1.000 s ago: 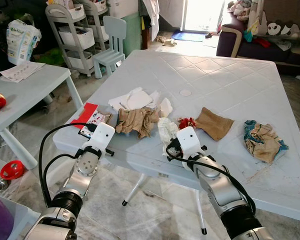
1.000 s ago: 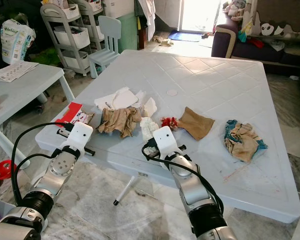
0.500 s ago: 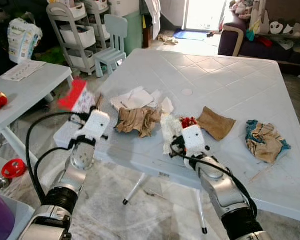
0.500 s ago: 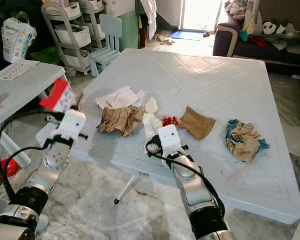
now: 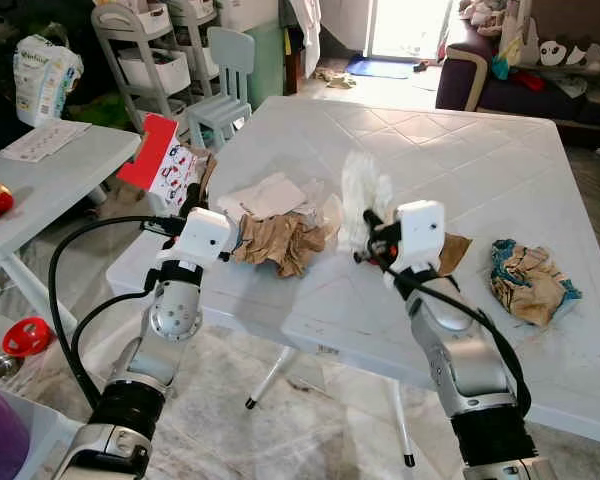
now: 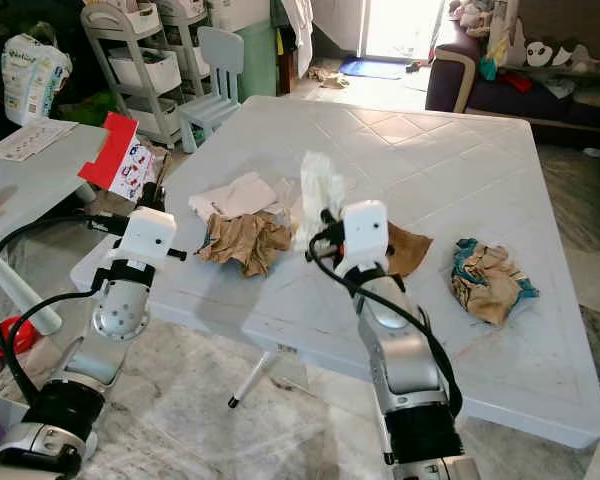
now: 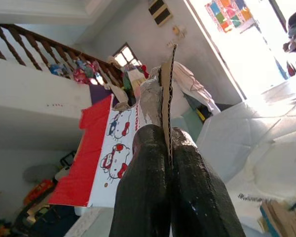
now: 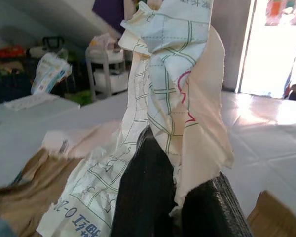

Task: Picking trash to rubbish bin

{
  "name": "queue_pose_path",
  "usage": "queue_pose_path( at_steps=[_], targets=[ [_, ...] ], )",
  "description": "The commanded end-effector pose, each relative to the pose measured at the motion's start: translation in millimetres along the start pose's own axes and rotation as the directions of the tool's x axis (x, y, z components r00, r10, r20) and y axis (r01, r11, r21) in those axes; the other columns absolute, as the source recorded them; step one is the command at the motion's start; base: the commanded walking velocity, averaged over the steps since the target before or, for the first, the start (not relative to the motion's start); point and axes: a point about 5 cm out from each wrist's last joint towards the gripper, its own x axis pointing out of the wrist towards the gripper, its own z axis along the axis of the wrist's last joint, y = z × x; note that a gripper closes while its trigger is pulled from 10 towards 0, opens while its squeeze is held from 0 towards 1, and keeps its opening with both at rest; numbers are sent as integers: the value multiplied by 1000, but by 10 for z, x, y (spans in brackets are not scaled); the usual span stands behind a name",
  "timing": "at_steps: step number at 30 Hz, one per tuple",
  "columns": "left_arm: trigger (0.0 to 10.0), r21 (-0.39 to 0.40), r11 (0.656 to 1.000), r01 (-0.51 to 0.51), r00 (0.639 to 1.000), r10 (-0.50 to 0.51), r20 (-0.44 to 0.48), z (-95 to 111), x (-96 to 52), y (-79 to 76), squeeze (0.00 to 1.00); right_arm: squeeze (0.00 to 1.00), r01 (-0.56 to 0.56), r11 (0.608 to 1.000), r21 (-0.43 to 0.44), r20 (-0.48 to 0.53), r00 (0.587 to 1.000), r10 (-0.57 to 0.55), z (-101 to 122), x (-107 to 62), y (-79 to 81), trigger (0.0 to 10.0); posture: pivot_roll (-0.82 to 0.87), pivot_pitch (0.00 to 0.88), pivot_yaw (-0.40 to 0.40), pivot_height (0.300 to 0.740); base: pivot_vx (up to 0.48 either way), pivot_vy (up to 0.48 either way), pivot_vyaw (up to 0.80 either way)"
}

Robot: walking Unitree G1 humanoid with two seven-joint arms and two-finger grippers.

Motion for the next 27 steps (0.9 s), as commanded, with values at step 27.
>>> queue_pose_path(
  at_steps=[27],
  targets=[
    [0,-60,998,-24,999,21,-50,54,-68,7,0,0,-29,997,-68,71,997,34,191,-10,67,0,-130,0,16,740,0,0,681]
  ],
)
